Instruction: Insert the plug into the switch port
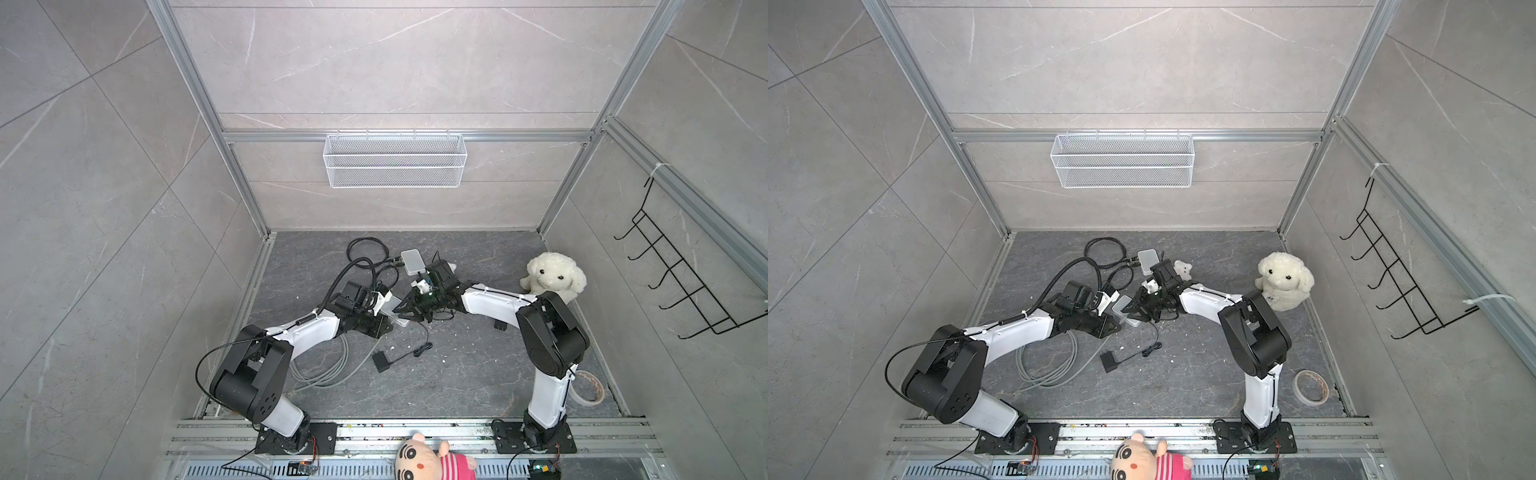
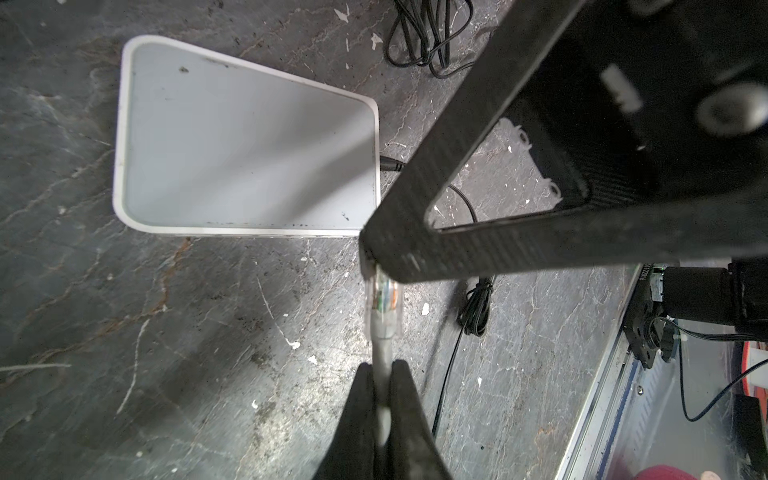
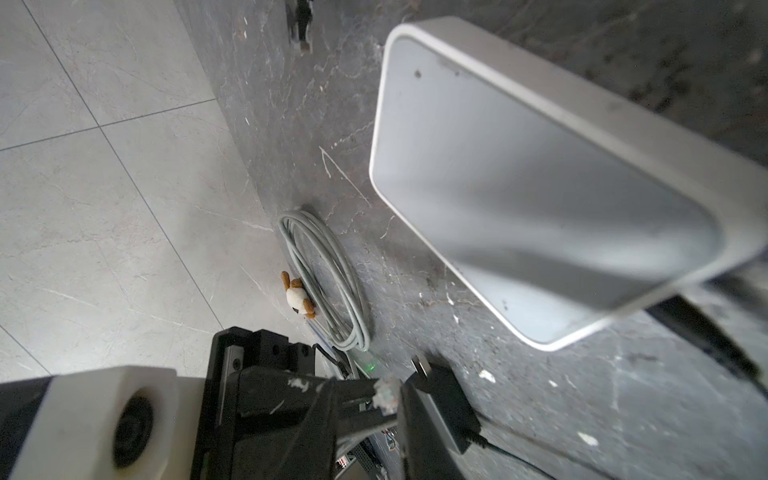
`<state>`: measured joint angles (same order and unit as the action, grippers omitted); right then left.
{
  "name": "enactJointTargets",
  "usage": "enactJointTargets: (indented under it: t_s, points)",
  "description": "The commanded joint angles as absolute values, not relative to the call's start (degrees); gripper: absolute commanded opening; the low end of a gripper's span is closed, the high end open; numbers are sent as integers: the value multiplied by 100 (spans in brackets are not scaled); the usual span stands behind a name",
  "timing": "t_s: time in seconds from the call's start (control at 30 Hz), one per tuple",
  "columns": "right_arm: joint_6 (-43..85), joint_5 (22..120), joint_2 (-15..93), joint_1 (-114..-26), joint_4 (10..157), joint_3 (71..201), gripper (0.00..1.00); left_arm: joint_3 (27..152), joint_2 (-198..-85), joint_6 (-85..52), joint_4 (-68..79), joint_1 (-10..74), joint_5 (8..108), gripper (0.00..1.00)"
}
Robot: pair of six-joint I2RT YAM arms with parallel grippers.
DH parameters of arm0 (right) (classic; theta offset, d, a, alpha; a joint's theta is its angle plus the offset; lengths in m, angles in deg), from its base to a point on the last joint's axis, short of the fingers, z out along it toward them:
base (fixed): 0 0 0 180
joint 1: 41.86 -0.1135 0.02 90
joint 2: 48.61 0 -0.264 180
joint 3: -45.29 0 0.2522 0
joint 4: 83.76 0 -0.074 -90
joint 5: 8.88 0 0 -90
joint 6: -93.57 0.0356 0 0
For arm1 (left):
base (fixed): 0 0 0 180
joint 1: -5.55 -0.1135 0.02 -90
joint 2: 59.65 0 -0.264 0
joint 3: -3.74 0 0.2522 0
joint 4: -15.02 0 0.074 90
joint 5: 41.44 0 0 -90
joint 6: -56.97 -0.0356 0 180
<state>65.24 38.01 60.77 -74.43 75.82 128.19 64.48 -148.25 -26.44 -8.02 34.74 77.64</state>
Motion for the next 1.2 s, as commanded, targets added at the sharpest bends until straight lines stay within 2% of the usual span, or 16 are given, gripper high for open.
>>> enactJointTargets:
  t_s: [0.0,0.2,0.57,0.77,1.07,1.17]
  points:
    - [6423,3659,6204,-7492,7570,12957,27,6660,-14877,-2733,-832,3433,7980,0]
    - [6373,3610,6264,-7508,7498,12987,23,6680,-14868,-2732,-857,3429,7986,0]
    - [5923,3854,6279,-7476,7037,13079,31,6664,-14809,-2710,-862,3420,7968,0]
    - [5982,3775,6326,-7512,7191,13085,27,6672,-14811,-2680,-820,3416,7989,0]
    - [6039,3755,6362,-7535,7291,12973,30,6687,-14807,-2644,-760,3403,8035,0]
    - [6059,3744,6363,-7534,7329,12972,25,6676,-14792,-2639,-766,3403,8038,0]
